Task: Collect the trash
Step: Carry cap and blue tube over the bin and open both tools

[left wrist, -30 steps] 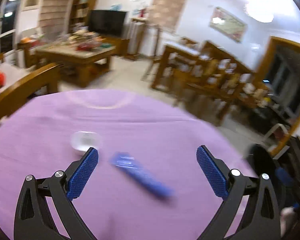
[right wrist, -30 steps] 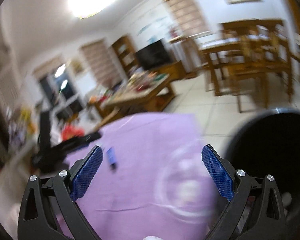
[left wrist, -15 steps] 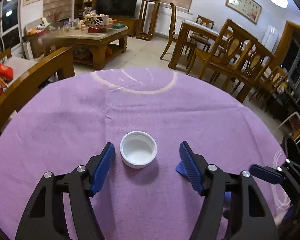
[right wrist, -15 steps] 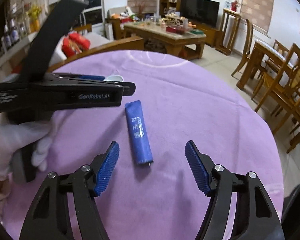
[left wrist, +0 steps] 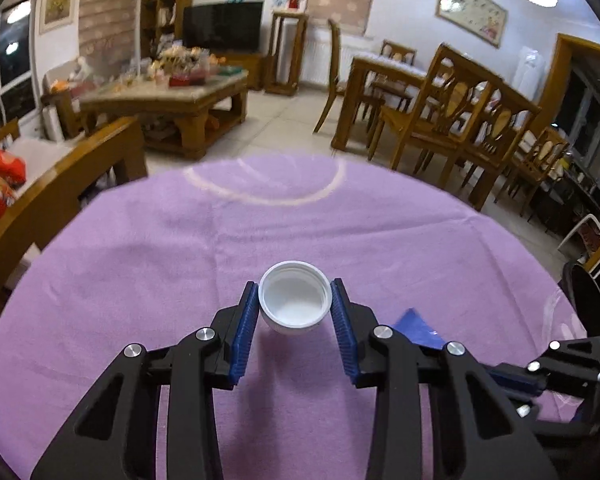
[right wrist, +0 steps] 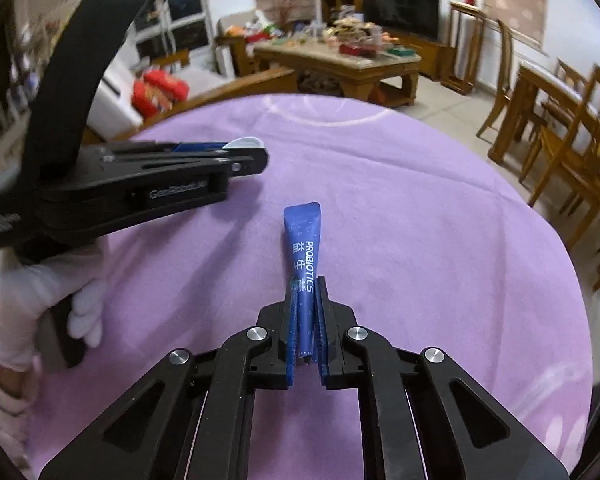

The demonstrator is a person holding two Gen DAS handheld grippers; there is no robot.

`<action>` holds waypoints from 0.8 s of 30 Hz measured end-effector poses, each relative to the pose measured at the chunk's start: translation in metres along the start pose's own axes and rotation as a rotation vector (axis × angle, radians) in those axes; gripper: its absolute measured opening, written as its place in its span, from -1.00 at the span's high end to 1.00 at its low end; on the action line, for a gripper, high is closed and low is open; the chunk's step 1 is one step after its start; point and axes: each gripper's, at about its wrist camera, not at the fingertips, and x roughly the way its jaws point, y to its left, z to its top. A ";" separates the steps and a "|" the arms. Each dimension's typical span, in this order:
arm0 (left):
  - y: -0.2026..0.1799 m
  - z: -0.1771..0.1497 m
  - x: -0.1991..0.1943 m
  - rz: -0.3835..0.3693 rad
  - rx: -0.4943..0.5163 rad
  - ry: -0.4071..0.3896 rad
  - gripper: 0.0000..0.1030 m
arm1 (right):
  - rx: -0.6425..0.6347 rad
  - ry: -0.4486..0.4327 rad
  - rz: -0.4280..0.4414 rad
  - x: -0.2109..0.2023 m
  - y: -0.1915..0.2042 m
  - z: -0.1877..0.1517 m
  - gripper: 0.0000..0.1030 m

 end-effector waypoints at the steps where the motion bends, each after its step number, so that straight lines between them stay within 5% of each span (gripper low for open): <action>1: -0.004 -0.002 -0.007 -0.010 0.011 -0.029 0.30 | 0.031 -0.027 0.008 -0.015 -0.006 -0.009 0.83; 7: -0.079 -0.014 -0.048 -0.110 0.176 -0.140 0.30 | 0.320 -0.301 0.084 -0.115 -0.070 -0.068 0.83; 14: -0.204 -0.053 -0.082 -0.346 0.356 -0.174 0.30 | 0.620 -0.511 -0.080 -0.208 -0.175 -0.178 0.83; 18: -0.276 -0.073 -0.087 -0.458 0.448 -0.177 0.30 | 0.750 -0.587 -0.124 -0.232 -0.224 -0.232 0.83; 24: -0.339 -0.090 -0.065 -0.517 0.515 -0.137 0.30 | 0.806 -0.668 -0.121 -0.240 -0.267 -0.274 0.82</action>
